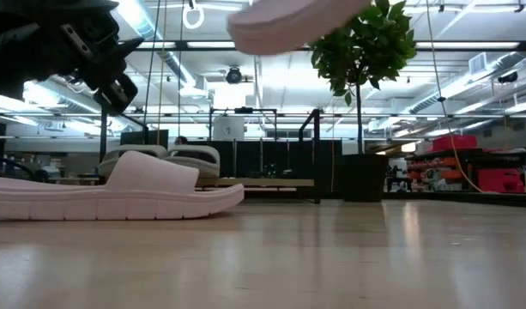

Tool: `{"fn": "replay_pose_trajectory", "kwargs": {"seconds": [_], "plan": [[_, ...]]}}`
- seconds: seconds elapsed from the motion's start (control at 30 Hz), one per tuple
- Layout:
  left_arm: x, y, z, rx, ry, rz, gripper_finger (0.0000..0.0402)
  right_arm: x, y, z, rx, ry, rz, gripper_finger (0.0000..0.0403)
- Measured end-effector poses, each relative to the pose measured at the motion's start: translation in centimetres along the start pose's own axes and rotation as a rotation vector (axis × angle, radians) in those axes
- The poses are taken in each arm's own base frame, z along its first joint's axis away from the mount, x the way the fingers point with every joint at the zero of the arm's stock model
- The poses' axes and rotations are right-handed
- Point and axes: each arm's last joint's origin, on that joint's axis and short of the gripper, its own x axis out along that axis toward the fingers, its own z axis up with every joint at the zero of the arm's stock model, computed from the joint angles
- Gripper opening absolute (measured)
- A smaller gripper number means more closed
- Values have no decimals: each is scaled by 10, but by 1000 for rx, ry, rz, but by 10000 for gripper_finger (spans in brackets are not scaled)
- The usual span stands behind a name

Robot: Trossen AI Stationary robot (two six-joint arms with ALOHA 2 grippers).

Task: Pick and place slides into the shelf
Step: Put the right pink slide on the shelf

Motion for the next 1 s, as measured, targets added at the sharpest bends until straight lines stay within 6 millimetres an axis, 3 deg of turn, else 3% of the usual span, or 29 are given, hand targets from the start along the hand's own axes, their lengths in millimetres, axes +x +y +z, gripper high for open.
{"fn": "replay_pose_trajectory", "kwargs": {"seconds": [0.2,0.37,0.63,1.0], "plan": [[16,-9,11,14,65,-71,196,2,-10,36,-138,-3,32,2],[30,-11,17,124,149,-14,220,11,-27,54,-173,50,67,2],[44,-14,35,306,84,157,247,16,-40,66,-196,77,96,2],[54,-5,49,337,76,241,254,20,-51,75,-305,63,90,2]]}}
